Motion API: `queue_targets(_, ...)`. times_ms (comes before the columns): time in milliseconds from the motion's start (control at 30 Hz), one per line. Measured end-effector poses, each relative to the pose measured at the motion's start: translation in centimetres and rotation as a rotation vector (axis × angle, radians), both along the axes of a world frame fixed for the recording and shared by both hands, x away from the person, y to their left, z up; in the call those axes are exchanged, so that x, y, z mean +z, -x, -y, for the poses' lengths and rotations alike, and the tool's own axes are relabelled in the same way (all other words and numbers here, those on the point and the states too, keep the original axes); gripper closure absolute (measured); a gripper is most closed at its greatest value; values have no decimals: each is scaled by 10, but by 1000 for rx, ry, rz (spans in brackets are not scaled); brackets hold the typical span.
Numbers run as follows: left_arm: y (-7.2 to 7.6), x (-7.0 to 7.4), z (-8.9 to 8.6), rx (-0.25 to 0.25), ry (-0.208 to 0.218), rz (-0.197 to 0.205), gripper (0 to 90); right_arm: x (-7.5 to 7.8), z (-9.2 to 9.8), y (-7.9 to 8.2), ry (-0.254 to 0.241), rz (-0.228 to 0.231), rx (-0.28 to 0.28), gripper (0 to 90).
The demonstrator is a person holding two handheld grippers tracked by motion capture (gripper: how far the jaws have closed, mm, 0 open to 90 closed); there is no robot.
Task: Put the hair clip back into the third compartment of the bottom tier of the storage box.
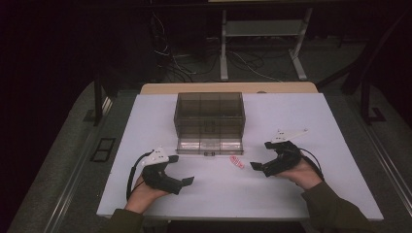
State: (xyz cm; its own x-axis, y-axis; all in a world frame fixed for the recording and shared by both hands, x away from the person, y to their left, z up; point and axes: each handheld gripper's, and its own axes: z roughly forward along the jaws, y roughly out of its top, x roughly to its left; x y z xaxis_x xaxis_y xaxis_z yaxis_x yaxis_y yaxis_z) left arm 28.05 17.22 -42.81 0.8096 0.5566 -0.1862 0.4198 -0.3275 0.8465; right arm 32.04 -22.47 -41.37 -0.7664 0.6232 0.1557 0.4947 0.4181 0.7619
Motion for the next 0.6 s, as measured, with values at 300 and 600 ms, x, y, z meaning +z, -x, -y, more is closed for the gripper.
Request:
queue_targets(300, 0, 0, 0, -3, 0, 1, 0, 1, -8, -8, -2, -4, 7, 4)
queue_targets(600, 0, 1, 1, -2, 6, 5, 0, 2, -13, -16, -13, -7, 8, 4)
